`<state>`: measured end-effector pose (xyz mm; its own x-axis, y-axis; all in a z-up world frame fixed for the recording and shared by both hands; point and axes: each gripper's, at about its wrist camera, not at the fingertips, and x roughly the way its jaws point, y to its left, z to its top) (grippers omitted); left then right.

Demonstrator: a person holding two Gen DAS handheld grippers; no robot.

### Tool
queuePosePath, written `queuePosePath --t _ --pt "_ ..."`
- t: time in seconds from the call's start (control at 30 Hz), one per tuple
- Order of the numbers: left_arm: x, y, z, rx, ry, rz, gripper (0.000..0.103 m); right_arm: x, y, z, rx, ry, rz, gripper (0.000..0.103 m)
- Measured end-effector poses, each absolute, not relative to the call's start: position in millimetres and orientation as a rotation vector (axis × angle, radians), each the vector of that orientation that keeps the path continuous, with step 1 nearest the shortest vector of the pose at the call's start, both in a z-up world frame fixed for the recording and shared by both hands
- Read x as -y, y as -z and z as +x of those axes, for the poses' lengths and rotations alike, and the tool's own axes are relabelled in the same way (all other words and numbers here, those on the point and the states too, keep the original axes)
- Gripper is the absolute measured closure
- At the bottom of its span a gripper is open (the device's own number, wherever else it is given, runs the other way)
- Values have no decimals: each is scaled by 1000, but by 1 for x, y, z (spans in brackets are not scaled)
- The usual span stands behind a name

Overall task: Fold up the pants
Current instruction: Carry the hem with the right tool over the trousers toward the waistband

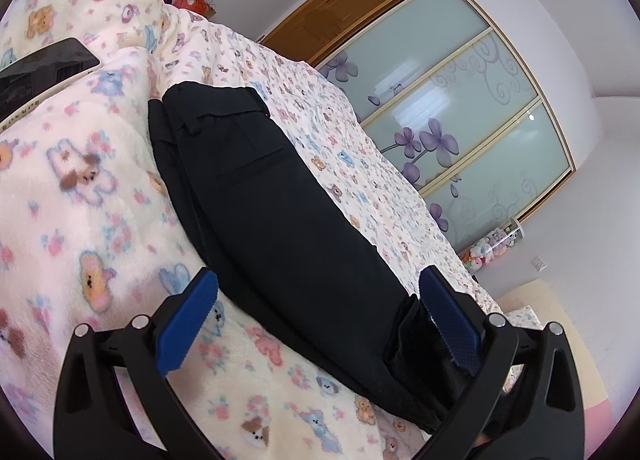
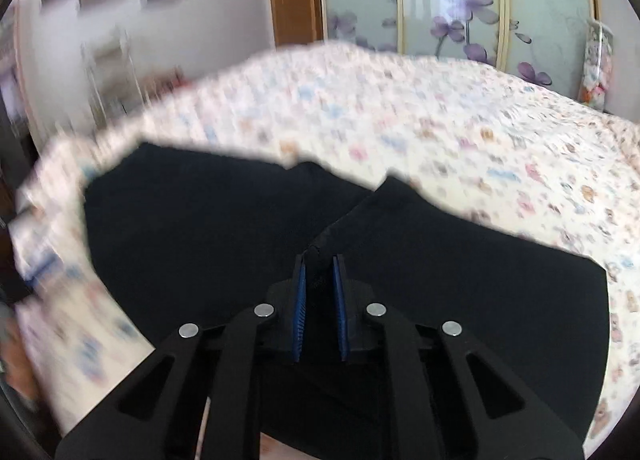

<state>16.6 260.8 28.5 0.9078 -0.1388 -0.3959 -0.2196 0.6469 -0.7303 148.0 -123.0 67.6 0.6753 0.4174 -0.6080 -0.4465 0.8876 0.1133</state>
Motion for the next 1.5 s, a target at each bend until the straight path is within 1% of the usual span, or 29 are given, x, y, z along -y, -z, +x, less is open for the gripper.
queuePosePath --t 0.1,0.27,0.4,0.5,0.53,0.57,0.6,0.63,0.73,0.8,0.97,1.1,1.2,1.33,1.4,1.43,1.47,1.5 --pt "-260 -28 17 -445 -49 -874 2 115 -79 142 -643 -537 -50 90" --pt "-260 -27 17 -445 -50 -879 2 89 -33 135 -774 -642 -136 89" --pt "-259 -27 17 -444 -54 -871 2 75 -33 124 -693 -619 -133 90" --pt "-259 -25 19 -464 -60 -863 2 60 -14 134 -766 -518 -271 86" --pt "-260 -24 20 -467 -58 -869 2 59 -15 130 -755 -514 -280 78" --pt "-261 -24 20 -467 -56 -876 2 57 -17 127 -751 -526 -287 55" --pt "-263 -24 20 -464 -59 -882 2 57 -18 125 -760 -544 -280 44" --pt "-263 -24 21 -465 -59 -884 2 56 -18 122 -766 -547 -275 36" --pt "-262 -23 21 -472 -49 -886 2 64 -22 119 -782 -570 -245 37" --pt "-261 -24 21 -472 -48 -877 2 81 -32 114 -764 -616 -134 38" --pt "-263 -23 21 -474 -45 -886 2 159 -68 110 -608 -539 133 38" --pt "-261 -23 22 -472 -45 -884 2 201 -72 117 -623 -465 164 38" --pt "-258 -22 26 -481 -41 -878 2 193 -68 121 -651 -494 170 38" --pt "-253 -20 29 -497 -42 -854 2 146 -61 131 -648 -522 120 37" --pt "-254 -19 30 -507 -36 -849 2 113 -45 139 -725 -559 57 36" --pt "-255 -19 30 -508 -30 -854 2 92 -26 145 -836 -591 -9 34" --pt "-257 -18 30 -508 -23 -862 2 77 -9 147 -909 -577 -96 33" --pt "-260 -18 31 -507 -7 -879 2 70 -5 141 -881 -565 -163 33"
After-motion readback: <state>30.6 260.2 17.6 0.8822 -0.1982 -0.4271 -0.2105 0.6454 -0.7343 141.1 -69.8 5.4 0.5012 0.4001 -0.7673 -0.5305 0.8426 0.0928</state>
